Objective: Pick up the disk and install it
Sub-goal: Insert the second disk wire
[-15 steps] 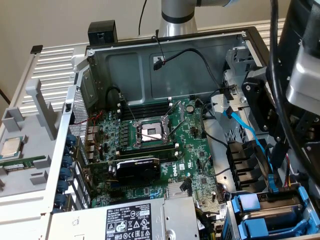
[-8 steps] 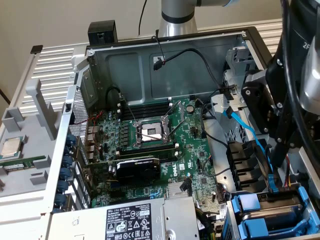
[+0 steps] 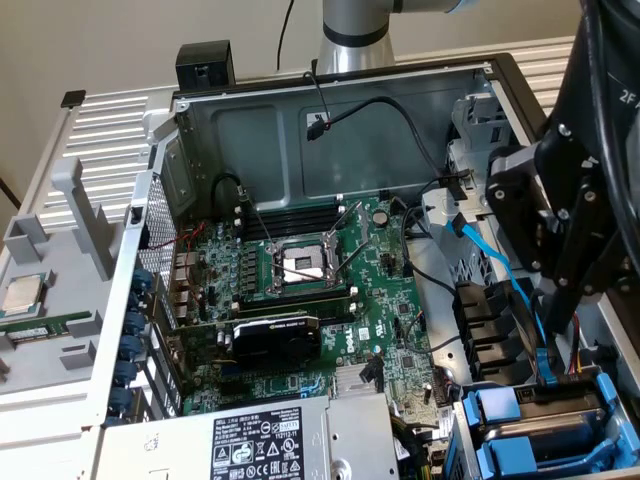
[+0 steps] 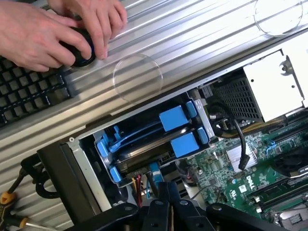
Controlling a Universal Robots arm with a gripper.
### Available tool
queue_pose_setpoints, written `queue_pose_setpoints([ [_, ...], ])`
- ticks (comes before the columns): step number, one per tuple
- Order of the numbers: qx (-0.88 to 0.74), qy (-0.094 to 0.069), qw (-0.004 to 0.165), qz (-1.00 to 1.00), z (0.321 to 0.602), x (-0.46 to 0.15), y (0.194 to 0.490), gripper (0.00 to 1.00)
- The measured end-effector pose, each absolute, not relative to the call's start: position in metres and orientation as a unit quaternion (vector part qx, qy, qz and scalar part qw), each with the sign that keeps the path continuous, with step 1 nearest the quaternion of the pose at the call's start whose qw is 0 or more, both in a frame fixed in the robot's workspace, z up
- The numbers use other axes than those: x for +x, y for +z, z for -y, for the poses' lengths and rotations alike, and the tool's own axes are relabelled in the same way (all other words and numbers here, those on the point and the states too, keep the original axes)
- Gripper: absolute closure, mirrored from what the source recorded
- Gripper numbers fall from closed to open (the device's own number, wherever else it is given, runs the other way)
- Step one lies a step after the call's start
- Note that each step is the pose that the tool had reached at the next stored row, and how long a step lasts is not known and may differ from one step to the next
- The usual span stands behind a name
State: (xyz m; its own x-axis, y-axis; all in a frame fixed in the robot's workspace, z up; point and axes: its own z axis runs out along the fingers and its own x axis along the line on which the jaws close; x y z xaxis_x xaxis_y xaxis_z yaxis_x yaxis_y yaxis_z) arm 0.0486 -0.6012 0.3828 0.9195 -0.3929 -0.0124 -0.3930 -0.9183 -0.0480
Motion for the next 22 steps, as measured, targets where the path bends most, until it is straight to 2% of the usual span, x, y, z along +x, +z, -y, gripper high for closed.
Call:
queue_pose_setpoints([
  [22, -0.994, 0.004, 0.025, -0.102, 0.6012, 0.0540, 0.3828, 0.89],
])
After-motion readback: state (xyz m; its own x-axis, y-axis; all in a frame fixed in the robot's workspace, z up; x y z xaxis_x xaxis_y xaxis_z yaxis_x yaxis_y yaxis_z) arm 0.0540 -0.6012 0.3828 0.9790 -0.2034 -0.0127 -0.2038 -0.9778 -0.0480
